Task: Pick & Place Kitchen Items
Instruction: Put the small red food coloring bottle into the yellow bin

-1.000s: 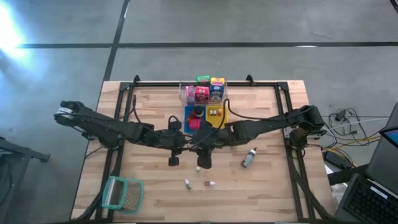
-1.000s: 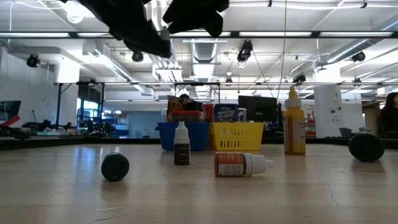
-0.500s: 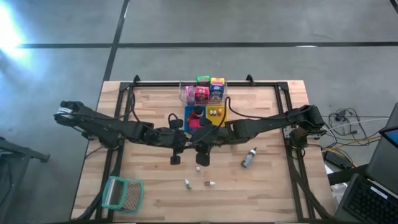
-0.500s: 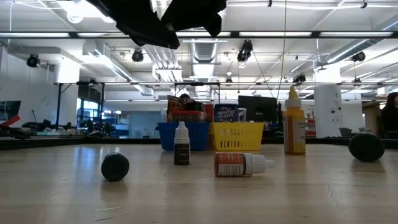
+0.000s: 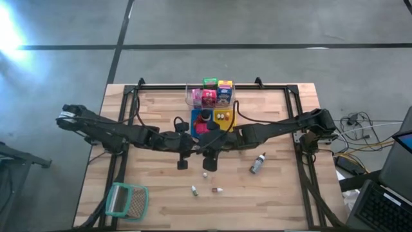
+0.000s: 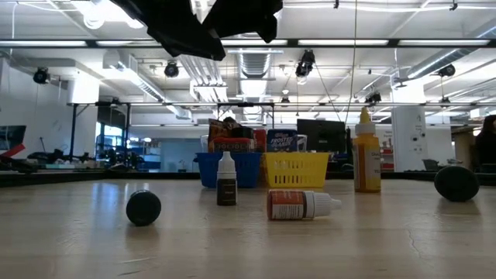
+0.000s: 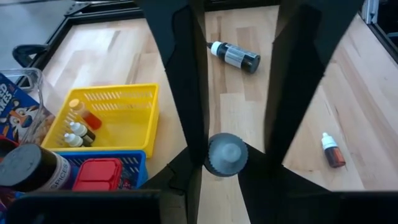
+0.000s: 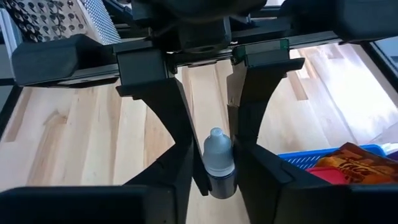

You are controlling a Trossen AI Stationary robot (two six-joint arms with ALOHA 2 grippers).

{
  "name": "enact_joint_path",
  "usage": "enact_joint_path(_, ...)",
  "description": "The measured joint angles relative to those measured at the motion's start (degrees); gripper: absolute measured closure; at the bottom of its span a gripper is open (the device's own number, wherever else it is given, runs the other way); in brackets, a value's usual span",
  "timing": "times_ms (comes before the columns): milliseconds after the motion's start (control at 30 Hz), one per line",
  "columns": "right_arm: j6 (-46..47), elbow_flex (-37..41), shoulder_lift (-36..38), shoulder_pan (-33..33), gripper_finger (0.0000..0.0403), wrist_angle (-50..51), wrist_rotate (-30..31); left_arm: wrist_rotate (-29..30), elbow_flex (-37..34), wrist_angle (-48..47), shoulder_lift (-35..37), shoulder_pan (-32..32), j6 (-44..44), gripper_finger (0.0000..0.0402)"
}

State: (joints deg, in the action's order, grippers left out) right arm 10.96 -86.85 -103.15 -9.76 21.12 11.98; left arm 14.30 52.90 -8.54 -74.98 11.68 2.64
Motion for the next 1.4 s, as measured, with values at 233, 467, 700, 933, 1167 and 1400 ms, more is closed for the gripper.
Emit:
enact_joint_path(233, -1.1, 0.0, 0.0, 0.0, 0.0348, 0.0, 1.8, 0.7, 0.0, 0.1, 0.0, 0.0, 0.6, 0.0305)
enact_joint_path(467, -0.7, 0.0, 0.1, 0.0, 0.0358, 0.0, 1.7, 0.7, 0.1, 0.1, 0.0, 0.0, 0.7, 0.0305)
enact_joint_path(700, -0.7, 0.1, 1.1, 0.0, 0.0359, 0.5, 1.7, 0.7, 0.3, 0.4, 0.0, 0.0, 0.7, 0.0304)
enact_joint_path(933, 0.1, 0.1, 4.0, 0.1, 0.036, 5.8, 3.6, 0.7, 0.4, -1.8, 1.0, -0.1, -0.6, 0.0265)
enact_joint_path(1167, 2.5, 0.8, 7.1, 0.4, 0.0363, 14.4, 8.1, 3.4, 0.4, -9.8, 4.3, -0.1, -1.6, 0.0192)
enact_joint_path(1400, 5.6, 9.2, 11.2, 3.2, 0.0355, 12.6, 9.7, 7.5, -2.5, -14.7, 8.8, -0.2, 1.1, 0.0171)
